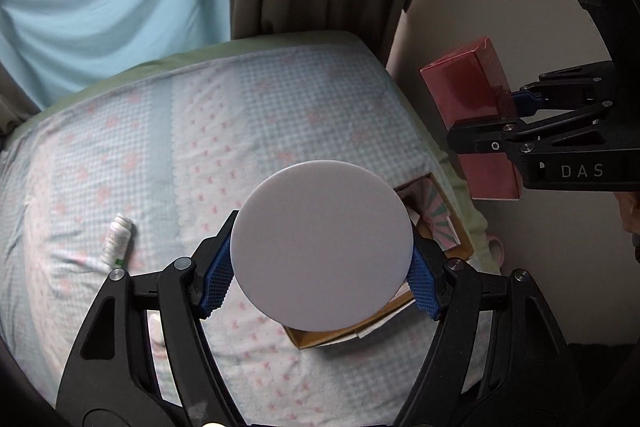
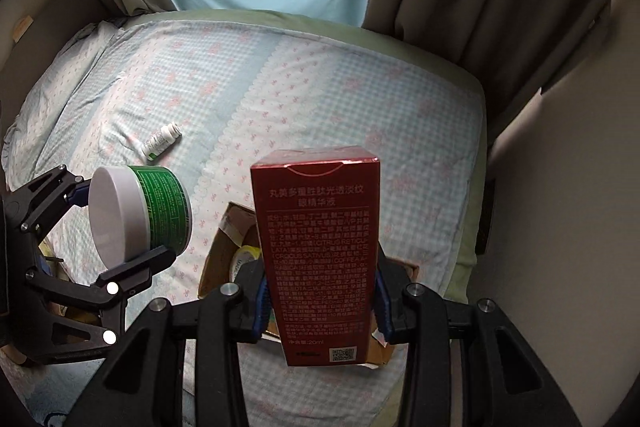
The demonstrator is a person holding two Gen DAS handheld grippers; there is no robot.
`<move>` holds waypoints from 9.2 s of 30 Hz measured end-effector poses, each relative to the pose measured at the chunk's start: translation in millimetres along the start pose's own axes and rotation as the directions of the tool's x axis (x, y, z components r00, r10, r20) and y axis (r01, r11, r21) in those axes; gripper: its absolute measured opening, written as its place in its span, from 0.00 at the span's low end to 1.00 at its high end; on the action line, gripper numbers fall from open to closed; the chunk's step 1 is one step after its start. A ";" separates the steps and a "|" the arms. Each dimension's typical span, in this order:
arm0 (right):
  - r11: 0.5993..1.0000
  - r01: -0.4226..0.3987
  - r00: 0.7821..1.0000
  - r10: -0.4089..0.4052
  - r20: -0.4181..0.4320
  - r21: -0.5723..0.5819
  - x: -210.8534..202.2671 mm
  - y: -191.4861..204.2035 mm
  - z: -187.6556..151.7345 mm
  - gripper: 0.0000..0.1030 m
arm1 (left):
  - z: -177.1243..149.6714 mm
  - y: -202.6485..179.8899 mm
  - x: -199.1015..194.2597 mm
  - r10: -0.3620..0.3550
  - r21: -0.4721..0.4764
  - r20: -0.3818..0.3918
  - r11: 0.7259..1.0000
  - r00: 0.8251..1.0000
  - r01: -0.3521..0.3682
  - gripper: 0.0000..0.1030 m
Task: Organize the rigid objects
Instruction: 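Carry the white jar and the red box over the cardboard box, then release the jar and the red box into the box, opening both grippers, then withdraw both tools from the box toward the pill bottle and earbud case, then grasp the white pill bottle with the left gripper while the right grasps the white earbud case, then carry the pill bottle and the earbud case over the cardboard box, then release the pill bottle and the earbud case into the box, opening both grippers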
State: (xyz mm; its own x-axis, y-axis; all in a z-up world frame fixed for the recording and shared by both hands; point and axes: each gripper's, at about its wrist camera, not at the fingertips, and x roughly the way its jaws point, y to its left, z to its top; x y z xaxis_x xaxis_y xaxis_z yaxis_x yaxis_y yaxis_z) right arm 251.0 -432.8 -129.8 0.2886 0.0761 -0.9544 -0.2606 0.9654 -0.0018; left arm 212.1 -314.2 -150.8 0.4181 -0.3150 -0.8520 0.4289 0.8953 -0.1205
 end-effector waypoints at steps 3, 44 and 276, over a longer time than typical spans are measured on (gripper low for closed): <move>0.998 0.000 0.999 0.002 -0.037 0.065 16.9 -27.0 -26.3 0.37 | -2.0 -29.6 26.1 -0.022 0.035 -0.034 0.999 0.999 0.023 0.68; 0.947 -0.117 0.974 0.168 -0.151 0.299 204.6 -73.9 -138.5 0.37 | -91.8 -104.8 233.8 0.078 0.327 -0.353 0.944 0.932 0.045 0.70; 0.793 -0.037 0.998 0.004 0.055 0.608 164.5 -42.8 -186.3 1.00 | -19.1 -54.2 212.2 -0.122 0.222 -0.312 0.955 0.942 0.197 1.00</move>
State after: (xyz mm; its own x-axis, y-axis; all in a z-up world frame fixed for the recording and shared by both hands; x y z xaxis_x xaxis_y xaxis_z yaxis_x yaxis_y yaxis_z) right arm 137.9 -508.0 -342.3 0.3381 0.0940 -0.9364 0.3423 0.9146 0.2154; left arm 262.3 -423.6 -334.8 0.0921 -0.3077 -0.9470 0.6694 0.7232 -0.1699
